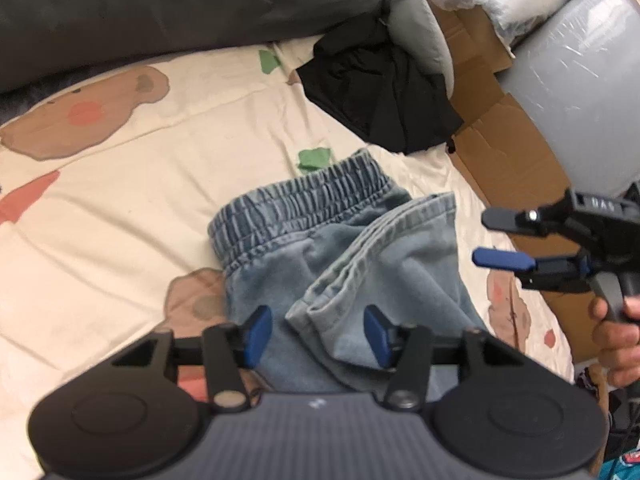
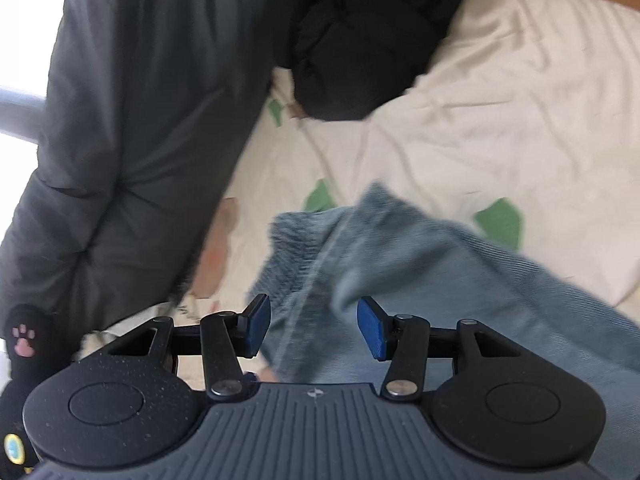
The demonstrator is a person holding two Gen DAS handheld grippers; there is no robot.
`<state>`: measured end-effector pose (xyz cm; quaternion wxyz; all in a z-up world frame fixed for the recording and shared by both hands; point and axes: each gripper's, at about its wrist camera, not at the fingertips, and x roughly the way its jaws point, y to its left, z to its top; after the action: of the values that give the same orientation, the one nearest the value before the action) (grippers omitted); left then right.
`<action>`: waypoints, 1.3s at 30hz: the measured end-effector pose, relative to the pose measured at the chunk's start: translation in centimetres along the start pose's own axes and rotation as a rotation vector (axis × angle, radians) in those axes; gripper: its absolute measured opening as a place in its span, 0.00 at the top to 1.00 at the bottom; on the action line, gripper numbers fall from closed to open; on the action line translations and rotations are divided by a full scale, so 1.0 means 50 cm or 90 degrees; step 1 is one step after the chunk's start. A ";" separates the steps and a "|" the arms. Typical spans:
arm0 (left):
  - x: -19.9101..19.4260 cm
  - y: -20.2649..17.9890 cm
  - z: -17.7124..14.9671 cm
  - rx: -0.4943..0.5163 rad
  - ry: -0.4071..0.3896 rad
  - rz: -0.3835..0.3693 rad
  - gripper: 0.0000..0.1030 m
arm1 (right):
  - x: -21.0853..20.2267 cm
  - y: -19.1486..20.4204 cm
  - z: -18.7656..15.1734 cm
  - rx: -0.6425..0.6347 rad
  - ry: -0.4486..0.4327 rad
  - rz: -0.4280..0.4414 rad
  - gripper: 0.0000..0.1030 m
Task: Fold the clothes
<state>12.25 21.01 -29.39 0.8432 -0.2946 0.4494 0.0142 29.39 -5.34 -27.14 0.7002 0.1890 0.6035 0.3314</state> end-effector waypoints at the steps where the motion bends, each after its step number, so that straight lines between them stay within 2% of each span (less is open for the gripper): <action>1: 0.006 -0.001 -0.002 -0.001 0.001 -0.001 0.48 | -0.001 -0.006 0.000 -0.004 -0.001 -0.007 0.50; 10: 0.050 0.007 -0.020 -0.029 0.014 -0.001 0.48 | 0.012 -0.030 0.029 -0.092 -0.038 -0.039 0.50; 19: 0.069 0.015 -0.027 -0.100 0.008 -0.020 0.38 | 0.078 -0.047 0.076 -0.209 -0.030 -0.080 0.50; 21: 0.074 0.012 -0.028 -0.114 0.013 -0.033 0.41 | 0.089 -0.054 0.085 -0.213 -0.022 -0.077 0.50; 29: 0.096 0.014 -0.031 -0.133 0.010 -0.029 0.42 | 0.125 -0.051 0.105 -0.228 -0.008 -0.022 0.50; 31: 0.097 0.011 -0.032 -0.130 0.007 -0.025 0.47 | 0.133 -0.043 0.103 -0.243 -0.006 -0.021 0.52; 33: 0.095 0.012 -0.031 -0.131 0.007 -0.016 0.68 | 0.132 -0.035 0.102 -0.258 -0.013 -0.021 0.61; 34: 0.092 0.016 -0.028 -0.135 0.009 -0.018 0.68 | 0.128 -0.032 0.100 -0.266 -0.017 -0.021 0.65; 35: 0.088 0.019 -0.024 -0.139 0.012 -0.019 0.73 | 0.122 -0.028 0.098 -0.276 -0.022 -0.025 0.73; 36: 0.084 0.022 -0.020 -0.141 0.014 -0.021 0.79 | 0.116 -0.025 0.097 -0.282 -0.027 -0.026 0.76; 39: 0.060 0.012 -0.004 -0.111 0.014 -0.033 0.85 | 0.092 -0.006 0.092 -0.313 -0.038 -0.030 0.79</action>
<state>13.71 20.68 -32.03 0.8095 -0.3784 0.4480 0.0284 34.16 -1.74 -29.72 0.7503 0.0087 0.4877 0.4463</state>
